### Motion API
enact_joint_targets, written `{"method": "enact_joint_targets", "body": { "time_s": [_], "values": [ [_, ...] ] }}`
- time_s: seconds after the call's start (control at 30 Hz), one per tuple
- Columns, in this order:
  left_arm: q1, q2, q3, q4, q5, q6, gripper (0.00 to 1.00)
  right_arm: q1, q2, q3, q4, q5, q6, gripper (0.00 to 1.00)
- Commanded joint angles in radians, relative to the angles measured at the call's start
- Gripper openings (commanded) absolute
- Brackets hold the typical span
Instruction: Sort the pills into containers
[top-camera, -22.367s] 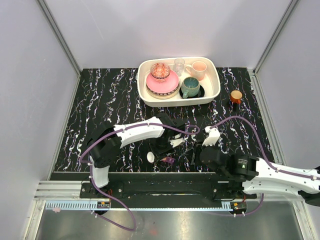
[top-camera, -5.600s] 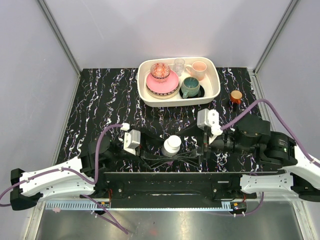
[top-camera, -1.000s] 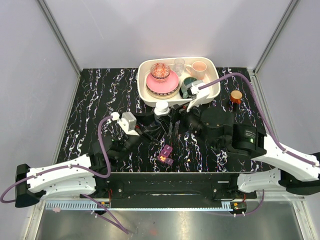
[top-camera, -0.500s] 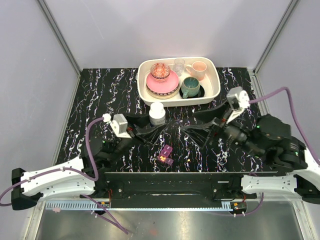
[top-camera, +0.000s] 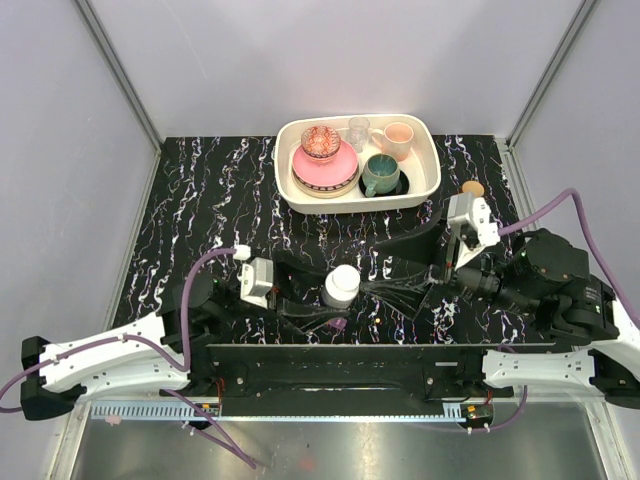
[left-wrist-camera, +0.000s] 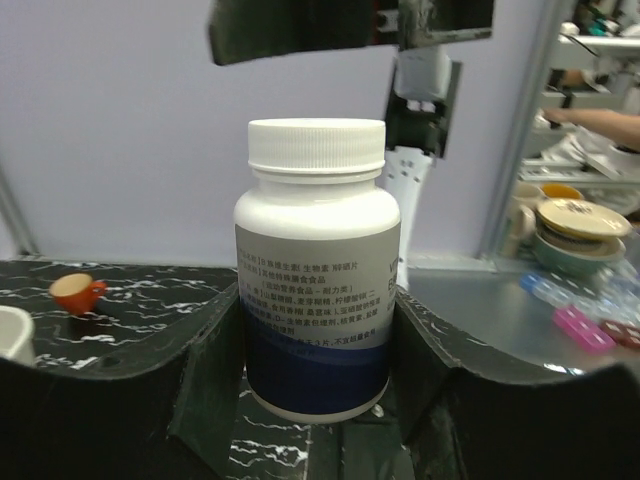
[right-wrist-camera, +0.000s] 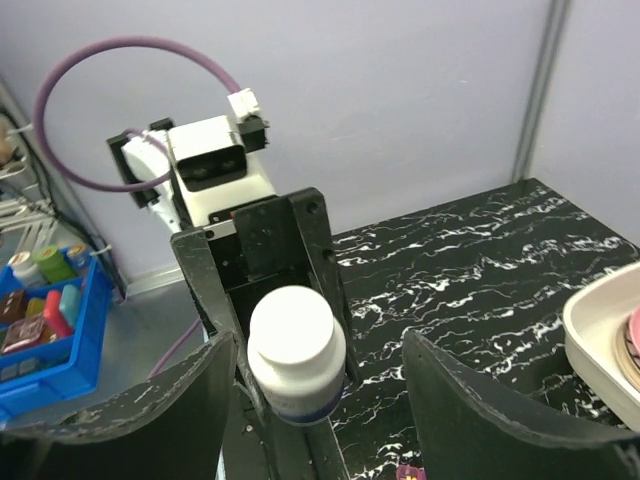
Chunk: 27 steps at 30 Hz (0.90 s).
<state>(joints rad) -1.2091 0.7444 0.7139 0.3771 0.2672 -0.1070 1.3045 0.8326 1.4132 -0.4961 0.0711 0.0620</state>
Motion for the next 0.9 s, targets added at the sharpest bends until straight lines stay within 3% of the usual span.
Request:
{"method": "enact_joint_targets", "body": {
  "time_s": [0.0, 0.27, 0.6, 0.87],
  "values": [
    [0.002, 0.013, 0.058, 0.014, 0.179, -0.019, 0.0, 0.004, 0.02, 0.021, 0.007, -0.132, -0.056, 0.72],
    [0.002, 0.016, 0.056, 0.011, 0.179, -0.02, 0.0, 0.006, 0.048, 0.02, -0.01, -0.229, -0.056, 0.72],
    [0.002, 0.01, 0.056, 0.013, 0.165, -0.011, 0.0, 0.004, 0.095, 0.021, -0.053, -0.218, -0.056, 0.71],
    [0.002, 0.004, 0.052, 0.016, 0.153, -0.007, 0.0, 0.004, 0.099, 0.021, -0.056, -0.2, -0.045, 0.54]
  ]
}}
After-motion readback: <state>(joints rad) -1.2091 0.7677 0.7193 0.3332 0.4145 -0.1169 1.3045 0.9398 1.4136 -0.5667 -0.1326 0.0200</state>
